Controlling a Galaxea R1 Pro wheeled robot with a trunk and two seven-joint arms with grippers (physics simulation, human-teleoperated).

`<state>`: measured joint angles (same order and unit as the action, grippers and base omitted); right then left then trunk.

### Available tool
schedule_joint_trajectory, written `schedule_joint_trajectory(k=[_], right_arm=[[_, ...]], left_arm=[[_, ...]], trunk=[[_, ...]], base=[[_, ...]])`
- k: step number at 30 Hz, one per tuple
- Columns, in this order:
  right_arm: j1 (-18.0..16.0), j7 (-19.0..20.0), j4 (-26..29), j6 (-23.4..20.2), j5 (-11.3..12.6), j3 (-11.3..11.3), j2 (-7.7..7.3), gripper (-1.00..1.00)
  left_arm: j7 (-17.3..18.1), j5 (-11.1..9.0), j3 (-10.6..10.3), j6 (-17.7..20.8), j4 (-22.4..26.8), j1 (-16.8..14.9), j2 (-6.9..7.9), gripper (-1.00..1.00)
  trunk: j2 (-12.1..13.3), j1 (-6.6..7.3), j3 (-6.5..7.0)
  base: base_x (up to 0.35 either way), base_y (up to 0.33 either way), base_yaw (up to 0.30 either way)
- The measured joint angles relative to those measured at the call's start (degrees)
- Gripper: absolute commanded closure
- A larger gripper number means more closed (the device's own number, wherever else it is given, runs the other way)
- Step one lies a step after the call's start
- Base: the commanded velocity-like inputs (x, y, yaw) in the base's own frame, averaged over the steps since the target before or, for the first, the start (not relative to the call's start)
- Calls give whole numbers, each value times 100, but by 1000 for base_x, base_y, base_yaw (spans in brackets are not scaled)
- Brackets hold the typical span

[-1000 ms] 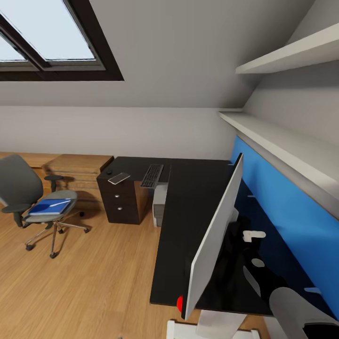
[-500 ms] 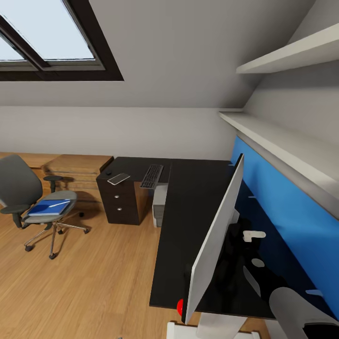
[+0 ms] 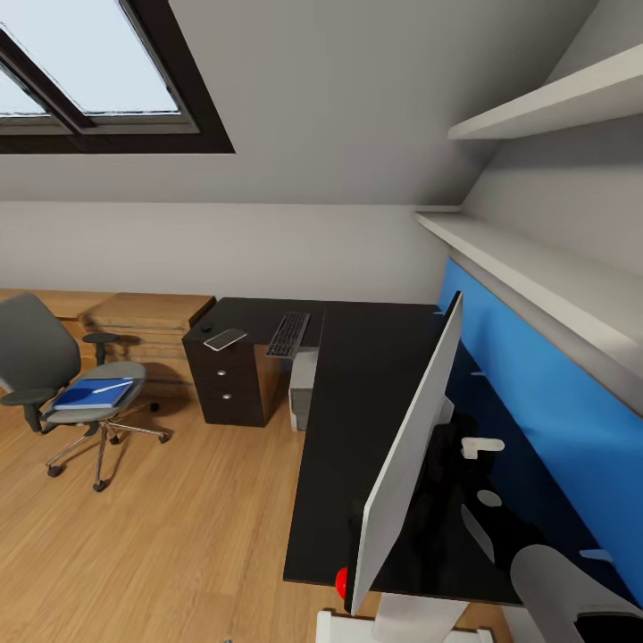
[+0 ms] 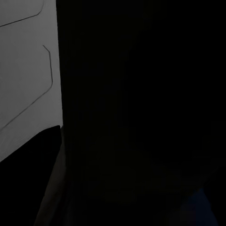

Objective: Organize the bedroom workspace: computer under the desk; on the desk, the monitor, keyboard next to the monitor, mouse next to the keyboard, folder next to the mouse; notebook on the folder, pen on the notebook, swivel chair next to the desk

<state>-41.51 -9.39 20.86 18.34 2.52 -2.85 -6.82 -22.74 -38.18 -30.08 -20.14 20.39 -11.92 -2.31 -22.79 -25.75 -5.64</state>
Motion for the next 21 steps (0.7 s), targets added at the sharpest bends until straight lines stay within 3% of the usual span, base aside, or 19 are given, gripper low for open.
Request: schedule_joint_trajectory(k=[21], right_arm=[[-1, 8, -6, 11, 3, 0, 1, 100]], left_arm=[[0, 0, 4, 0, 0, 2, 0, -100]], trunk=[[0, 0, 0]], base=[[0, 0, 0]])
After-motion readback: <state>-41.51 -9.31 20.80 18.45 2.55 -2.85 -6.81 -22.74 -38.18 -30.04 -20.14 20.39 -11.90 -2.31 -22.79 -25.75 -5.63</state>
